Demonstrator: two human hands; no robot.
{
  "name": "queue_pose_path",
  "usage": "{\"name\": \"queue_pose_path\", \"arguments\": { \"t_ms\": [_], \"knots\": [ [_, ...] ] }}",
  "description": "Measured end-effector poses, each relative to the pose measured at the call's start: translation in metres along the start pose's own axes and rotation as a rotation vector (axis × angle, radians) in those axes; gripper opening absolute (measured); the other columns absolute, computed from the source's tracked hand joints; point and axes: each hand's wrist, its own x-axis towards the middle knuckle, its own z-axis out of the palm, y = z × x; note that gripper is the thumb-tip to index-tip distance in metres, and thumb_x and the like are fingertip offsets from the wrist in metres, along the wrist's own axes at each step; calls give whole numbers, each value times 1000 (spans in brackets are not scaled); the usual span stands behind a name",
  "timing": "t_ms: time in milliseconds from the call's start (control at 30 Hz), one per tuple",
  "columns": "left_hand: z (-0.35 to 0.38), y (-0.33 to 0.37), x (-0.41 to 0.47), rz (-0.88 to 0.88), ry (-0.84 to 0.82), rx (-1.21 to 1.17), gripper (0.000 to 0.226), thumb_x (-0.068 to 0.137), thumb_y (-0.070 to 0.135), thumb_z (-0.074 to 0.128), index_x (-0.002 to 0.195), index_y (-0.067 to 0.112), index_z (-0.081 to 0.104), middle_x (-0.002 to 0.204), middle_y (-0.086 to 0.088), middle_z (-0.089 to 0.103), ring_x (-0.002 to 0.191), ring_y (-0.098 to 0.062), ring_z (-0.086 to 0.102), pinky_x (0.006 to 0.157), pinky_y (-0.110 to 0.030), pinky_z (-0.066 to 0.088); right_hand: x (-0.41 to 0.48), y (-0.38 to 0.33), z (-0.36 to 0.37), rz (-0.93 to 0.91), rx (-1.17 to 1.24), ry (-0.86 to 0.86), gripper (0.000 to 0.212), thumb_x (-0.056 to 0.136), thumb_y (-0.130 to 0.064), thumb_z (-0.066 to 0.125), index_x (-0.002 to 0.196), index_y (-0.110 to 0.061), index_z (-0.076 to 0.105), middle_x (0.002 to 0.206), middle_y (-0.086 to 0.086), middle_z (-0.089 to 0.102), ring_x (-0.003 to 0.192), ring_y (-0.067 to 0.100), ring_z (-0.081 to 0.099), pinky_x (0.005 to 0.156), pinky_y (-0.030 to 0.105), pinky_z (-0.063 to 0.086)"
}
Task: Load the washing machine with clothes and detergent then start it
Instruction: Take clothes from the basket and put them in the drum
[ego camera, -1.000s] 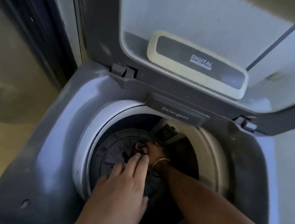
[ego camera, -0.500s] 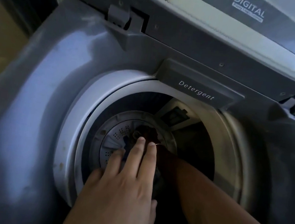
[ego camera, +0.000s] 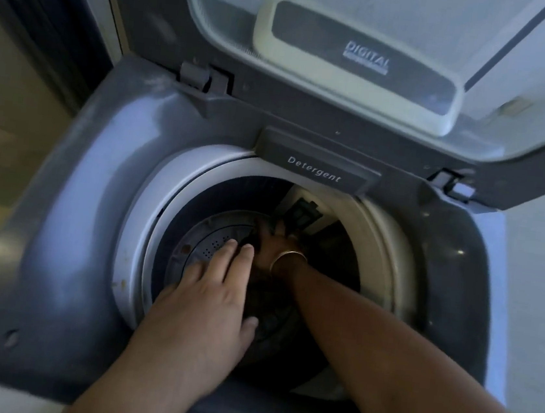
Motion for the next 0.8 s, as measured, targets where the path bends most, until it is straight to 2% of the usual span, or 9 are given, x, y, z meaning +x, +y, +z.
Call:
{"name": "queue_pose_path", "arguments": {
  "t_ms": [233,367,467,633,733,800],
  "knots": [
    [-8,0,-4,-30,9,-76,99,111,52,63,180,37,-6,190,10,-7,173,-30,22,136,-53,37,-93,3,-46,-101,224,134,85,100,-72,46,164,-52,-6,179,9,-7,155,58,19,123,66,32],
    [-17,15,-11,-55,23,-79,98,110,52,66,181,35,0,191,6,-1,173,-34,26,134,-56,40,-165,19,-78,-198,309,230,80,102,-67,47,163,-51,-1,178,12,8,152,55,29,122,62,37],
    [-24,40,-12,-30,104,-138,92,109,47,70,181,30,14,189,1,17,169,-33,35,132,-55,44,-217,44,-103,-270,328,331,76,103,-64,47,165,-46,7,172,10,24,147,51,38,121,57,38],
    [-38,145,-4,117,289,-139,68,107,32,75,167,19,47,170,-8,50,150,-40,56,121,-56,52,-290,122,-142,-300,366,554,70,105,-54,52,164,-24,30,158,12,46,140,47,46,122,53,36],
    [-36,213,8,272,410,-139,47,101,20,76,146,13,63,144,-9,66,134,-39,65,115,-52,54,-314,184,-156,-259,400,676,67,105,-53,53,161,-21,36,154,13,49,139,46,47,121,51,36],
    [-29,274,23,402,448,-107,43,101,19,74,142,11,65,140,-8,68,130,-36,65,113,-49,55,-321,242,-157,-196,441,726,66,105,-55,51,160,-23,37,154,10,49,139,44,49,121,52,37]
  ]
}}
